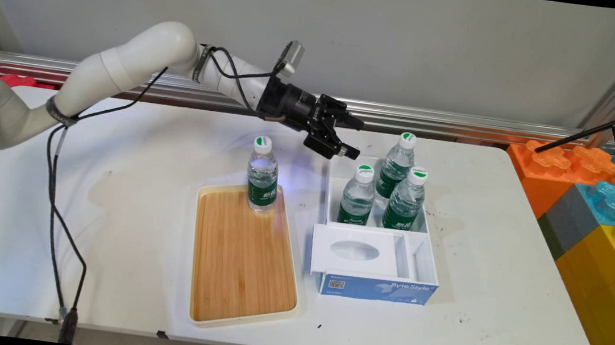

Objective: Pick up the green bottle from the white box

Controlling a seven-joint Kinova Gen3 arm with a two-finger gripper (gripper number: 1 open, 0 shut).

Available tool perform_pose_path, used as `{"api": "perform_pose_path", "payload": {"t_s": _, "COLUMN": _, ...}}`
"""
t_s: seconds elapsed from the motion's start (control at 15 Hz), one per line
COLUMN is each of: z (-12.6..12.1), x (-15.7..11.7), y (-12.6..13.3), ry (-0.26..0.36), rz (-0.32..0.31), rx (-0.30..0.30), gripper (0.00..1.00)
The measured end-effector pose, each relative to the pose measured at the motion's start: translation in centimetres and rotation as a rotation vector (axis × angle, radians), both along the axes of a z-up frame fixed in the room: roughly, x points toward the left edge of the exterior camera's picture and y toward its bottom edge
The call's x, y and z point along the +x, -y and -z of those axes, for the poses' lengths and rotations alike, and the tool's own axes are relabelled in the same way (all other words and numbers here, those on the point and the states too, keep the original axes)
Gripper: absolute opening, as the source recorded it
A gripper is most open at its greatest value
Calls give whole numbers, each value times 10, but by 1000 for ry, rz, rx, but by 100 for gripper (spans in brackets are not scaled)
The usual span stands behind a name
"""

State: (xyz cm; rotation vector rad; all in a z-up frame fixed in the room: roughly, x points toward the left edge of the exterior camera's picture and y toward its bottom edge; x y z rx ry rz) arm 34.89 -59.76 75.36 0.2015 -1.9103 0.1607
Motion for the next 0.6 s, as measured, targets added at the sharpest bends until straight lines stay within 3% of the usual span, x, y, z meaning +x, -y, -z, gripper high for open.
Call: {"api": "perform_pose_path", "payload": {"t_s": 0.6, "z": 12, "x": -19, "y": 13, "ry": -21, "rz": -5, "rx": 22, "gripper": 100}}
